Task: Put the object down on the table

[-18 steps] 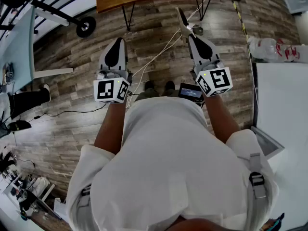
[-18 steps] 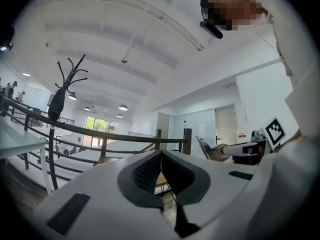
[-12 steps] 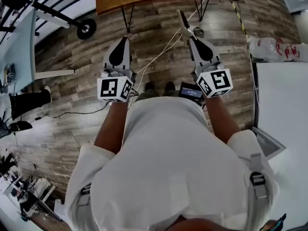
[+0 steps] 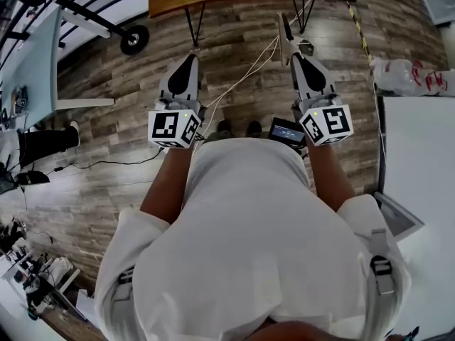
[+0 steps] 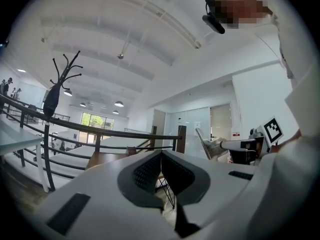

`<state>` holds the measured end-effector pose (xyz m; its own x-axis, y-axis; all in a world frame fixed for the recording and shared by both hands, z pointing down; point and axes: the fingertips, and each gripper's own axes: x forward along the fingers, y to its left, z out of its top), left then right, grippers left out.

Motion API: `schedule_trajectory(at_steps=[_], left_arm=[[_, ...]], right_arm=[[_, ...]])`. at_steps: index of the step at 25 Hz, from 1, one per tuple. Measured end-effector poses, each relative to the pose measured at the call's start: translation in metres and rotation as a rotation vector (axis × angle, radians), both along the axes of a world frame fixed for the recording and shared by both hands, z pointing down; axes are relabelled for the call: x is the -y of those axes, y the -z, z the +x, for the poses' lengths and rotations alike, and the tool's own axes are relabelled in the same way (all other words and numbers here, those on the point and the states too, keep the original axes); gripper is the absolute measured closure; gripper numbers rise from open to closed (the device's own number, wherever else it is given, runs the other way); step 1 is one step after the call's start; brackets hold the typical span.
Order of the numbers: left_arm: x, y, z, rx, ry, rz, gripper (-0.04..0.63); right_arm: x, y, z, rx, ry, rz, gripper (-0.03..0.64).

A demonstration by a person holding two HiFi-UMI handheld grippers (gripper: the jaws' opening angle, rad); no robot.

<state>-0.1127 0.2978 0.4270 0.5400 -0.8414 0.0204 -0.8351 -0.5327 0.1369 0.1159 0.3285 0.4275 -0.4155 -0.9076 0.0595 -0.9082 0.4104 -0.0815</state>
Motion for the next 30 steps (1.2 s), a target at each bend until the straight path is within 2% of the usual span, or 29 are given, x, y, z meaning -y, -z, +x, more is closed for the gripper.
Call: schedule_trajectory(at_steps=[9,16,30], left_arm=[[-0.004,0.005,0.032,0.001,-0.073,-0.003,0.577],[-0.002,0.002,0.053,0.007,-0.038,-0.013,0.577],[-0.004,0.000,0.090,-0.032,-0.011,-0.037,0.580]], right_arm=[[-0.003,0.005,0.026,0.030,-0.006,0.018,0.591],[-0.004,0.002,0.053,0.042,-0.032,0.011,0.591],[0.003,0.001,0.095,0.077,-0.009,0.010,0.591]])
